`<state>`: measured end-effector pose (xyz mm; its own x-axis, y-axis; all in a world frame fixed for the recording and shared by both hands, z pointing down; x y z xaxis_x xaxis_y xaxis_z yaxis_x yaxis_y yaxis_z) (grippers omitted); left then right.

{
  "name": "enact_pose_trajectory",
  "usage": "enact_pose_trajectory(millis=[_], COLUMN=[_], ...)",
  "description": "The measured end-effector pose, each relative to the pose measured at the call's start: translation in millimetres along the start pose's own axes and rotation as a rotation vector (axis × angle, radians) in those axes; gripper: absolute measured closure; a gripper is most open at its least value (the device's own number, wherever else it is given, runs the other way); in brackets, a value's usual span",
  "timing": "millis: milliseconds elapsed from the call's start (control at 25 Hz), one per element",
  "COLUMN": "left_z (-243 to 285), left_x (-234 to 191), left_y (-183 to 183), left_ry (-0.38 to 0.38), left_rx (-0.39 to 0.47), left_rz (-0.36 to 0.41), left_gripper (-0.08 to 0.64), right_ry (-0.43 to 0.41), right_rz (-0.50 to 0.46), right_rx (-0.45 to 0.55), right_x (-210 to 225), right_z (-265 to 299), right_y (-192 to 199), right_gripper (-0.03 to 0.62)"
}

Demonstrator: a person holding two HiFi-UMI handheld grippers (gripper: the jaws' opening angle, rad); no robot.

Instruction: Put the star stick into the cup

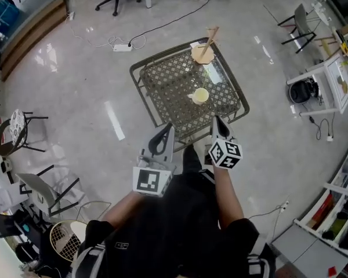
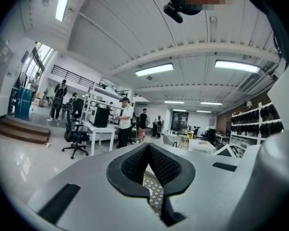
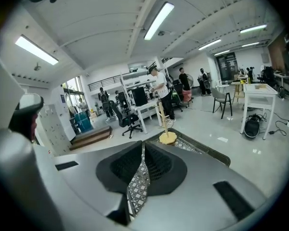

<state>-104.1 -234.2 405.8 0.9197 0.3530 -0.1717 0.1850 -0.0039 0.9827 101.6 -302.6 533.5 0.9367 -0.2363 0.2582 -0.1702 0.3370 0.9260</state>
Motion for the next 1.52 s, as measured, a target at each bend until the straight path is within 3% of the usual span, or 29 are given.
enact_pose_trajectory(millis=[360, 640, 1520], left_z=[-36, -43, -32], left_x=[26, 45, 70], left_y=[-9, -8, 2], left_ry=[0.106, 0.099, 0.090], left_rx=[0.014, -0.001, -0.021], left_rz=[-0.011, -0.012, 0.024], left_gripper=[0.545, 0.545, 0.545], right_ry=[0.034, 0.025, -0.027], right_rz=[-0.009, -0.011, -0.010], right_rx=[0.125, 0.173, 0.212], right_x=[-38, -44, -27], right_z=[-103, -157, -172], right_y=[-26, -35, -45], right_gripper=[0.577, 0.580, 0.581])
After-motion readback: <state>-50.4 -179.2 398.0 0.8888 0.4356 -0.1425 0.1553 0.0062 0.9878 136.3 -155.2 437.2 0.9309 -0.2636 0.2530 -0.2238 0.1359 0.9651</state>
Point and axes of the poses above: the fingertips, and each gripper's own axes: z forward along the fingers, x to its right, y out of its underside, the point moved 5 cm from there along -z, backward along the fingers, and after that the axes turned 8 degrees about x, right-handed, at the moved point
